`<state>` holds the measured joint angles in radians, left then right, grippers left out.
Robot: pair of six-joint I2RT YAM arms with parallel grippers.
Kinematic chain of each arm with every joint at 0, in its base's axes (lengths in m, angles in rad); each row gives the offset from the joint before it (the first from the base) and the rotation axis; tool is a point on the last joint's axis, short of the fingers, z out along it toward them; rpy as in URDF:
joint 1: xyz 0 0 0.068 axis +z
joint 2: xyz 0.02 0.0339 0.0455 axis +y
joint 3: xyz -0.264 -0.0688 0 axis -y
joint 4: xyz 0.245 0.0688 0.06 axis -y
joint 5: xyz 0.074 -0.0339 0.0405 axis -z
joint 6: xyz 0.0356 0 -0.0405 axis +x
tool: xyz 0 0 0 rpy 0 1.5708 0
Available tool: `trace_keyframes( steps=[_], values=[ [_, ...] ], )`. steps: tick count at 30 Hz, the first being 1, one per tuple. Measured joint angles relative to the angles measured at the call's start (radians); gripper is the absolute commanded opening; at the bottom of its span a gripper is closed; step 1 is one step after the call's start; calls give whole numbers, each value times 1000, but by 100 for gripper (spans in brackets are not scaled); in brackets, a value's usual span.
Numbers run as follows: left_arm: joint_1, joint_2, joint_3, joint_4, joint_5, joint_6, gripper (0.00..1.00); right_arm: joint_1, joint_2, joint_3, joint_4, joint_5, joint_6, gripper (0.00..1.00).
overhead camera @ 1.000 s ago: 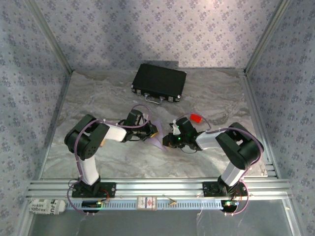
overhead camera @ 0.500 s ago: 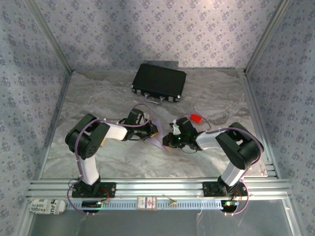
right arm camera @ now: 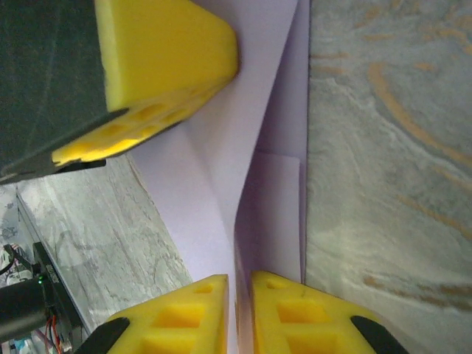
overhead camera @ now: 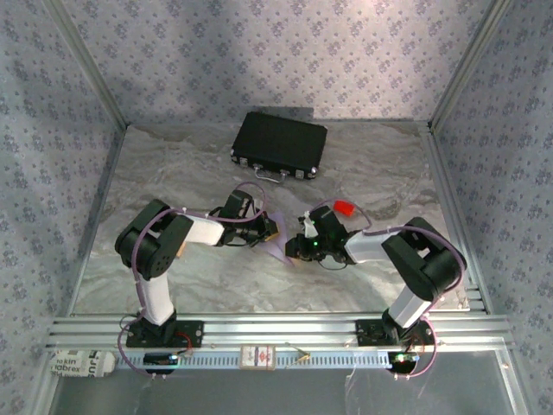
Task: Fold a paper plane with a square sheet of paper (pick it up from the middle)
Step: Fourth fold the wing at the center of the table.
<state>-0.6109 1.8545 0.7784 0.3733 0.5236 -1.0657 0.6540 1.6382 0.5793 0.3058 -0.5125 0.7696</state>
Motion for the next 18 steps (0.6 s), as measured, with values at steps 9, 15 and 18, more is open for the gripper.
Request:
trace_keyframes(
  steps=[9,15,18],
  values=[
    [0,0,5,-8,0,0,6,4,-20,0,-56,4,-19,15],
    [0,0,5,-8,0,0,6,8,-21,-4,-69,4,-25,7],
    [-1,0,5,-9,0,0,6,8,-23,-19,-50,0,-25,7]
  ],
)
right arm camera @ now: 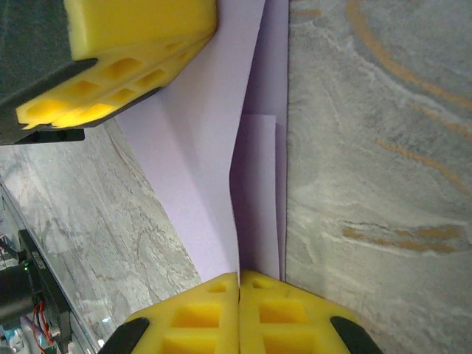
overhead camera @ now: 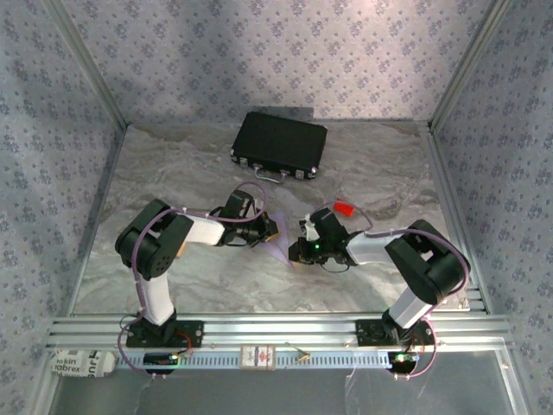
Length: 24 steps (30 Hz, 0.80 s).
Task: Fold a paper plane with a square sheet of paper (pick it up from the middle)
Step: Fourth fold the wing at the center of the table.
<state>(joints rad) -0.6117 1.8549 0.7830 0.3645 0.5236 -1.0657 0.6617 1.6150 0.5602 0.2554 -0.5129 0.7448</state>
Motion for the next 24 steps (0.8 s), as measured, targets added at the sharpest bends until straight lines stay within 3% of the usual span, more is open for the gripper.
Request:
trace_keyframes(
  steps=[17,24],
  values=[
    [-6,0,-1,-2,0,-1,5,0,-39,-39,4,-19,6,13],
    [-6,0,-1,-1,0,-1,5,0,-51,-48,-22,-19,-4,6]
  ],
)
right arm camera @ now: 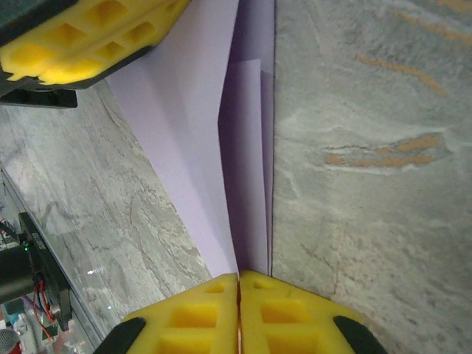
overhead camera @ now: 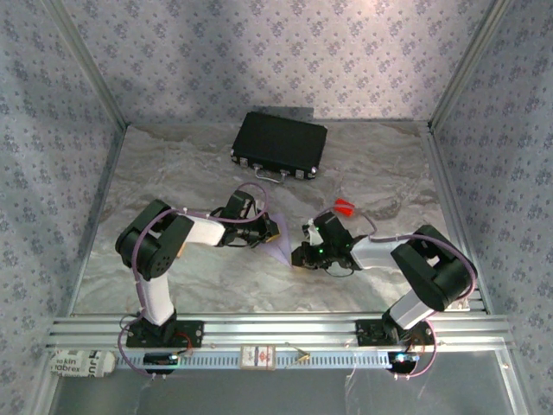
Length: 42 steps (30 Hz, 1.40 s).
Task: Fold a paper plane with a square sheet of paper (pick it up from the middle)
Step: Fourth fold the wing at the center of the table.
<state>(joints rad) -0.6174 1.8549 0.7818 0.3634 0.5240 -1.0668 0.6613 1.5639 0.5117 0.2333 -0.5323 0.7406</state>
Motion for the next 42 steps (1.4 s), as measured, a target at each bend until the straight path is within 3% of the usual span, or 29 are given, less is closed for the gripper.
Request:
trace_keyframes(
  steps=[17,28,37,42],
  values=[
    [-1,0,-5,8,6,-7,5,8,-50,-26,-35,13,-25,18],
    [-1,0,-5,8,7,-7,5,20,-51,-4,-92,53,-51,8],
    [-1,0,-5,9,7,-7,5,24,-56,-4,-94,57,-50,13],
    [-1,0,-6,13,7,-8,5,27,-65,-6,-108,62,-50,9]
  ],
)
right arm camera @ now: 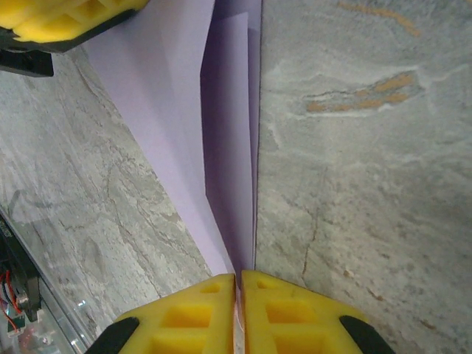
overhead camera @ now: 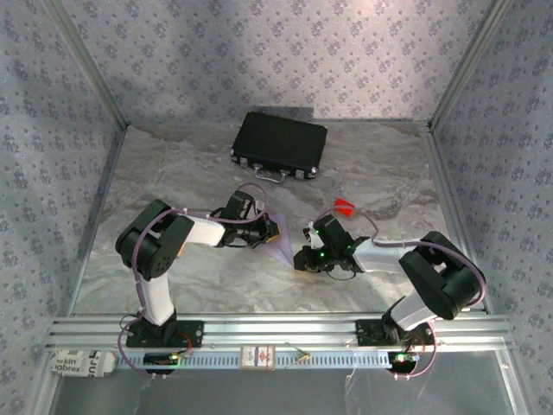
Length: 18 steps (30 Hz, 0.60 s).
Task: Fold a paper plane with a square sheet of paper (pick it up from the middle)
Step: Fourth fold the wing at the center of the table.
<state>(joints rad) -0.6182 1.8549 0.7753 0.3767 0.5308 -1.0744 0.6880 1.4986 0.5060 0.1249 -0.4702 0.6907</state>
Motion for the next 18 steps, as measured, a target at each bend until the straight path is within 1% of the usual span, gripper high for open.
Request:
trace_keyframes(
  steps=[5,11,15,18],
  values=[
    [0,0,-4,8,0,-3,5,2,-2,-3,1,2,0,5],
    [0,0,-8,16,0,-10,5,2,-4,-5,1,3,0,10],
    [0,0,-9,17,0,-11,5,5,-7,-11,3,3,0,10],
    [0,0,-9,17,0,-11,5,5,-9,-13,5,3,0,7]
  ],
)
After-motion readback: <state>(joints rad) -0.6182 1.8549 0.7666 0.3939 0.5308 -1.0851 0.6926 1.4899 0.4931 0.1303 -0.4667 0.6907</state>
